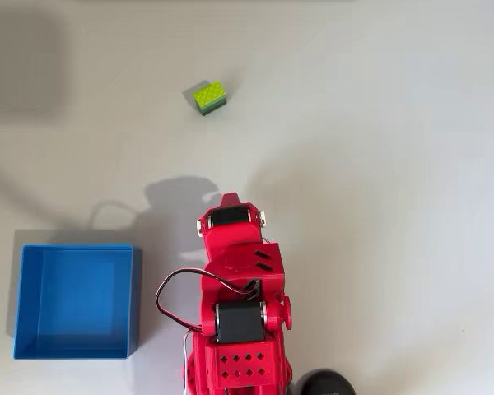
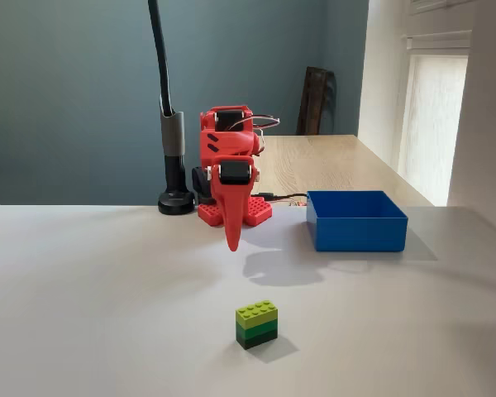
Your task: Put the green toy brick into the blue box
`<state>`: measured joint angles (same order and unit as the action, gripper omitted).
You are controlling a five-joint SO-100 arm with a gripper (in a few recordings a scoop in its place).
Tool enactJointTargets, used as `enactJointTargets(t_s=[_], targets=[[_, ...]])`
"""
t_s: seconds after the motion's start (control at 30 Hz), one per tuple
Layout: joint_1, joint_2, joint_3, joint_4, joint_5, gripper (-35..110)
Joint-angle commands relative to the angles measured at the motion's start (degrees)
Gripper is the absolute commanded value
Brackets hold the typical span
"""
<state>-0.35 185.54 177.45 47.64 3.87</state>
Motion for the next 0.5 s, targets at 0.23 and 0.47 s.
enactJointTargets(t_s=[0.23, 0.47], targets=[[0.2, -1.6, -6.1, -4.6, 0.4, 0], [0.2, -15.9, -16.9, -4.6, -0.7, 0]])
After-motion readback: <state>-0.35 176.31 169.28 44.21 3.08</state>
